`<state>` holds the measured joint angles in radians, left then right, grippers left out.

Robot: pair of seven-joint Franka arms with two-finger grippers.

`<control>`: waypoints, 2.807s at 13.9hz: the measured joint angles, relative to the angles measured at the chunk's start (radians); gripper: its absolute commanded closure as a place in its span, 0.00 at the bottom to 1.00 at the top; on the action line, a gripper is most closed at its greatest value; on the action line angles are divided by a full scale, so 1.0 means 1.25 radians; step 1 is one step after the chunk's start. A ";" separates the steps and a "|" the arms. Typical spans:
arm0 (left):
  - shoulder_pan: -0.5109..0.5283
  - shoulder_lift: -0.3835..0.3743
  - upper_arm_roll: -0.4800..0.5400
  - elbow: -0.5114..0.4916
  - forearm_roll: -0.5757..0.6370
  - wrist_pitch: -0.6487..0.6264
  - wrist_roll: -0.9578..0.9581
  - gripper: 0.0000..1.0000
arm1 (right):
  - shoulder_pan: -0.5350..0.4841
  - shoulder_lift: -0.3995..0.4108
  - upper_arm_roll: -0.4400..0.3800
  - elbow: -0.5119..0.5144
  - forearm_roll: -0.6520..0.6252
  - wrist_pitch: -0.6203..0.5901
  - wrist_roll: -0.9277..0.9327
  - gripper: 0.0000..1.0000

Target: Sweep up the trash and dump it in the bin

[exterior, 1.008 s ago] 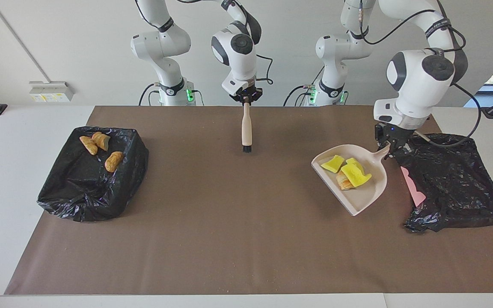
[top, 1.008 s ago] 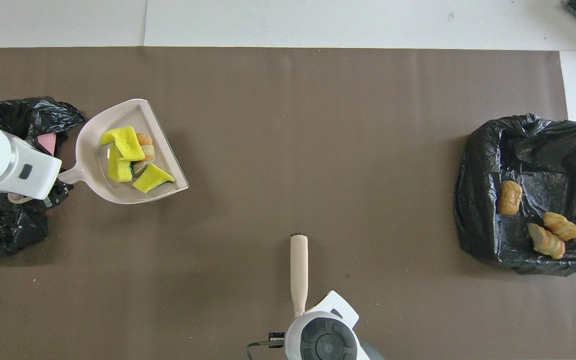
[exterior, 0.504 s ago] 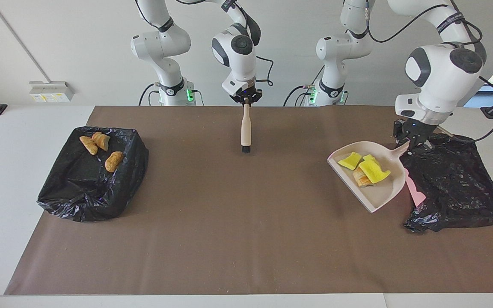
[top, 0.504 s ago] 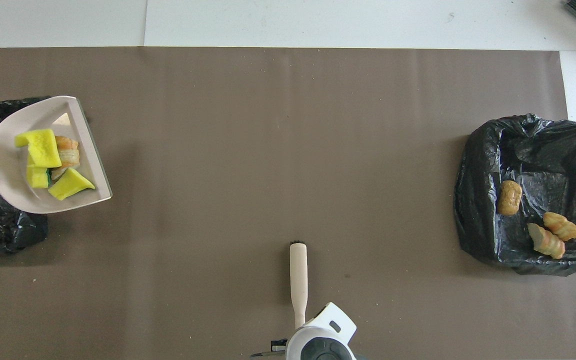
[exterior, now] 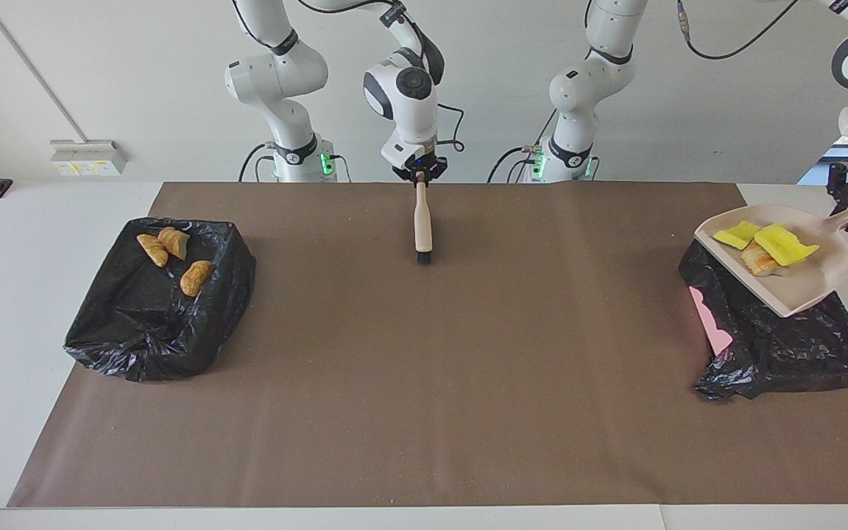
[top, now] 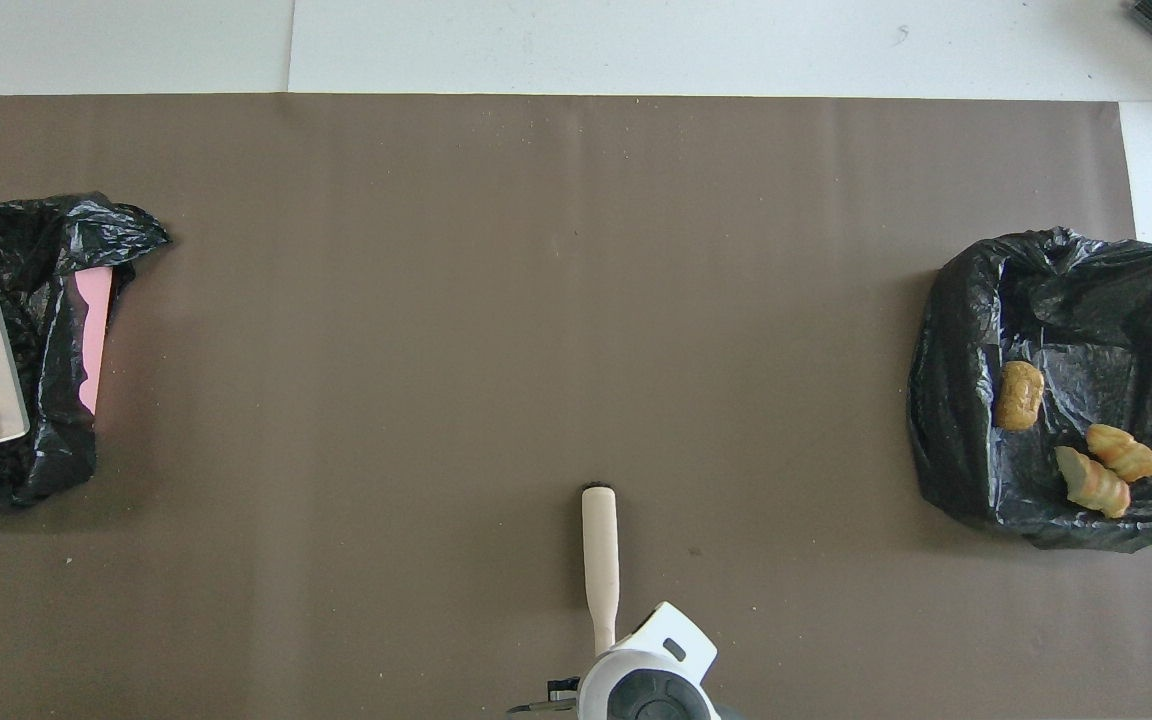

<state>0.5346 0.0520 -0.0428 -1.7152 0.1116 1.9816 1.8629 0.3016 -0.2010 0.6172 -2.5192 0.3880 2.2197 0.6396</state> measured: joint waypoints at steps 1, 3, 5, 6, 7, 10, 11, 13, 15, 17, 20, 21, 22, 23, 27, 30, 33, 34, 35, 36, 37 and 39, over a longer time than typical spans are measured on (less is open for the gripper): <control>0.005 0.024 0.001 0.020 0.046 0.010 0.006 1.00 | -0.004 0.000 0.000 0.000 0.000 0.000 -0.001 0.00; 0.007 0.062 0.001 0.033 0.129 0.079 0.007 1.00 | -0.009 0.000 -0.003 0.006 0.000 0.000 -0.005 0.00; 0.007 0.089 0.002 0.035 0.217 0.121 0.007 1.00 | -0.038 0.000 -0.003 0.034 0.000 -0.011 -0.005 0.00; 0.007 0.098 0.002 0.035 0.251 0.129 0.005 1.00 | -0.061 -0.001 -0.005 0.059 -0.001 -0.033 -0.008 0.00; 0.007 0.104 0.002 0.035 0.275 0.135 0.000 1.00 | -0.088 -0.001 -0.007 0.089 -0.002 -0.060 -0.014 0.00; 0.003 0.107 -0.005 0.035 0.377 0.148 -0.036 1.00 | -0.147 -0.002 -0.013 0.170 -0.020 -0.124 -0.024 0.00; -0.005 0.107 -0.008 0.035 0.414 0.148 -0.068 1.00 | -0.157 -0.002 -0.013 0.193 -0.030 -0.144 -0.024 0.00; -0.021 0.107 -0.011 0.035 0.459 0.142 -0.106 1.00 | -0.168 -0.002 -0.014 0.229 -0.053 -0.179 -0.024 0.00; -0.024 0.106 -0.010 0.036 0.488 0.137 -0.112 1.00 | -0.177 -0.002 -0.014 0.254 -0.067 -0.203 -0.024 0.00; -0.023 0.098 -0.007 0.039 0.508 0.114 -0.113 1.00 | -0.204 -0.005 -0.015 0.290 -0.077 -0.242 -0.024 0.00; -0.023 0.062 -0.007 0.043 0.512 0.079 -0.113 1.00 | -0.267 -0.013 -0.020 0.361 -0.080 -0.321 -0.070 0.00; -0.024 0.046 -0.008 0.043 0.512 0.063 -0.113 1.00 | -0.292 -0.014 -0.021 0.386 -0.080 -0.348 -0.092 0.00; -0.024 0.031 -0.010 0.043 0.509 0.041 -0.115 1.00 | -0.314 -0.014 -0.023 0.410 -0.081 -0.371 -0.113 0.00; -0.027 0.020 -0.013 0.042 0.499 0.017 -0.123 1.00 | -0.331 -0.015 -0.029 0.430 -0.084 -0.391 -0.132 0.00; -0.088 -0.013 -0.019 0.015 0.350 -0.117 -0.201 1.00 | -0.276 -0.016 -0.175 0.488 -0.179 -0.427 -0.199 0.00; -0.150 -0.029 -0.022 -0.020 0.265 -0.156 -0.280 1.00 | -0.180 -0.017 -0.346 0.513 -0.224 -0.429 -0.266 0.00; -0.185 -0.071 -0.024 -0.109 0.157 -0.136 -0.387 1.00 | -0.177 -0.011 -0.428 0.557 -0.288 -0.441 -0.381 0.00; -0.212 -0.087 -0.024 -0.145 0.145 -0.130 -0.448 1.00 | -0.177 -0.003 -0.451 0.577 -0.298 -0.452 -0.407 0.00; -0.253 -0.100 -0.025 -0.179 0.138 -0.124 -0.532 1.00 | -0.178 0.012 -0.473 0.605 -0.302 -0.469 -0.428 0.00; -0.305 -0.106 -0.026 -0.207 0.133 -0.116 -0.628 1.00 | -0.181 0.035 -0.492 0.641 -0.303 -0.491 -0.443 0.00; -0.359 -0.105 -0.027 -0.229 0.130 -0.100 -0.724 1.00 | -0.183 0.060 -0.510 0.677 -0.303 -0.506 -0.452 0.00; -0.458 -0.092 -0.030 -0.265 0.118 -0.050 -0.913 1.00 | -0.184 0.101 -0.547 0.728 -0.303 -0.520 -0.467 0.00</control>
<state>-0.0379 -0.0628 -0.0796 -2.0462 0.2587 1.9187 0.7216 0.0713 -0.0752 -0.0661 -1.6093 0.0090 1.5695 0.0561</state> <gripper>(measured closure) 0.687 0.000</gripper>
